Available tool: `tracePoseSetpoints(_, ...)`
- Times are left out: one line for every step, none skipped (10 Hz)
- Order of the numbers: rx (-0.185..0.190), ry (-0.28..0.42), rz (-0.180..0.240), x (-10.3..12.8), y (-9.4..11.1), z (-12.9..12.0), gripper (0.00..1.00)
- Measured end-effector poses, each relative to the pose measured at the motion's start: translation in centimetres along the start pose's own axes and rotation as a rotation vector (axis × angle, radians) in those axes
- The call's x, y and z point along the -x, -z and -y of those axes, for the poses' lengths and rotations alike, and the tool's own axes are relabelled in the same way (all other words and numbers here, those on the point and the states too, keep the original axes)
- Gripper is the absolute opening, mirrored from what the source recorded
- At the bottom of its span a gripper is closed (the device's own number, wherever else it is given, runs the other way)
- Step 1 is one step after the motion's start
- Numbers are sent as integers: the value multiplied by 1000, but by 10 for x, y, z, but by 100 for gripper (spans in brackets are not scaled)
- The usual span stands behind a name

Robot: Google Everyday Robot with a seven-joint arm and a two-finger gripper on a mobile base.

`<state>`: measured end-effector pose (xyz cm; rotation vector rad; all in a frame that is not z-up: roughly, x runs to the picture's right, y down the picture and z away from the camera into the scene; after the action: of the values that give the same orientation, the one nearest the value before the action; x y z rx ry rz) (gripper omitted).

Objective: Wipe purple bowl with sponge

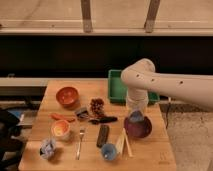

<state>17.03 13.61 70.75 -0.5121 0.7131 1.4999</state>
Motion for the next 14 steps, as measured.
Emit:
tracePoseSetpoints(3,-18,-25,-3,-11,6,9)
tracePoseSetpoints(9,-33,-54,-6,-22,8,9)
tracePoseSetpoints(17,-38,-81,-9,-30,6,9)
tracePoseSetpoints(23,-50,-107,-12,-39,6,9)
tracePoseSetpoints(25,-65,-126,-15,-44,10,9)
tracePoseSetpoints(25,-80,-146,-17,-49,15,9)
tracePoseSetpoints(25,-89,-162,-18,-53,16,9)
tracePoseSetpoints(23,-102,-178,-18,-57,19,9)
tracePoseSetpoints(19,-117,-189,-16,-60,25,9)
tracePoseSetpoints(16,-132,-199,-14,-63,30,9)
tracePoseSetpoints(14,-142,-209,-11,-66,33,9)
tracePoseSetpoints(16,-148,-210,-5,-67,34,9)
tracePoseSetpoints(17,-155,-208,-2,-68,37,9)
tracePoseSetpoints(24,-158,-198,2,-67,37,9)
